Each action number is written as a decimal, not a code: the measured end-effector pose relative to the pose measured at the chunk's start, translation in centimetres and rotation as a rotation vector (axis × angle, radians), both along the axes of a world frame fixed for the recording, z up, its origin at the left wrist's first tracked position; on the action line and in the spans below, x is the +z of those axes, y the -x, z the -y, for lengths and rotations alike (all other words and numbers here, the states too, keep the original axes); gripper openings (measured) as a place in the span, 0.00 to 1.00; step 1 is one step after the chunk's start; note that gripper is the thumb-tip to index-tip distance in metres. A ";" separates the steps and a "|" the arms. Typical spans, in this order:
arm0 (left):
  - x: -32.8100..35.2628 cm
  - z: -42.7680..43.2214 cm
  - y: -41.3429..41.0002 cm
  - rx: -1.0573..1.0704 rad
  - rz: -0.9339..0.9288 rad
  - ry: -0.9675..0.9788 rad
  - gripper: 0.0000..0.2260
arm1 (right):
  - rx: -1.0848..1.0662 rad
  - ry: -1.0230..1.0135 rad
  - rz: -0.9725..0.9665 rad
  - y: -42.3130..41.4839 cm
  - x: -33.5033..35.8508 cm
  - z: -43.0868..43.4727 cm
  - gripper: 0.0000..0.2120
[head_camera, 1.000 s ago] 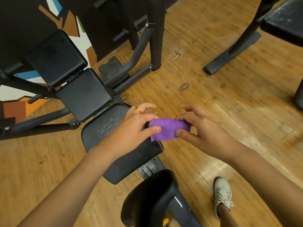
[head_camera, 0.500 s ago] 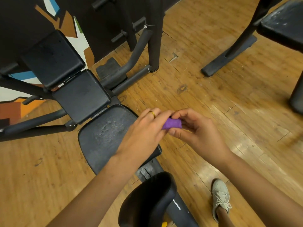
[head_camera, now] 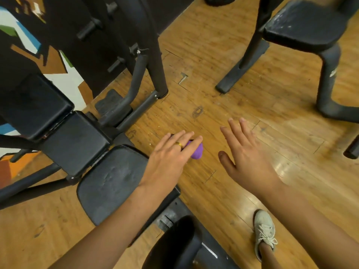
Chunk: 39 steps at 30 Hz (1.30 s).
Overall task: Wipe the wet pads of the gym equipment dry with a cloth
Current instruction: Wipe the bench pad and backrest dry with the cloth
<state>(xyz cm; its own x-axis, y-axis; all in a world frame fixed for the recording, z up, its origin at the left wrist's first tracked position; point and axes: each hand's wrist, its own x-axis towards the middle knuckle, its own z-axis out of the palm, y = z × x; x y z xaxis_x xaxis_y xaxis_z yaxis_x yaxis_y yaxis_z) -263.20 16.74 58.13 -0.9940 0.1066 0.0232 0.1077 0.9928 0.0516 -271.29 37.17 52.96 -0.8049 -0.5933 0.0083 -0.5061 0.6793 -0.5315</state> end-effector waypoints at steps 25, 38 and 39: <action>0.3 -27.8 31.1 -0.163 0.127 0.083 0.37 | -0.165 -0.073 0.024 23.6 2.8 -29.9 0.31; 5.3 -30.7 42.6 0.078 0.032 0.007 0.38 | 0.090 -0.172 -0.163 39.3 9.8 -31.0 0.34; 5.2 -31.0 43.8 0.093 0.030 0.002 0.37 | 0.114 -0.177 -0.178 41.0 10.0 -31.3 0.34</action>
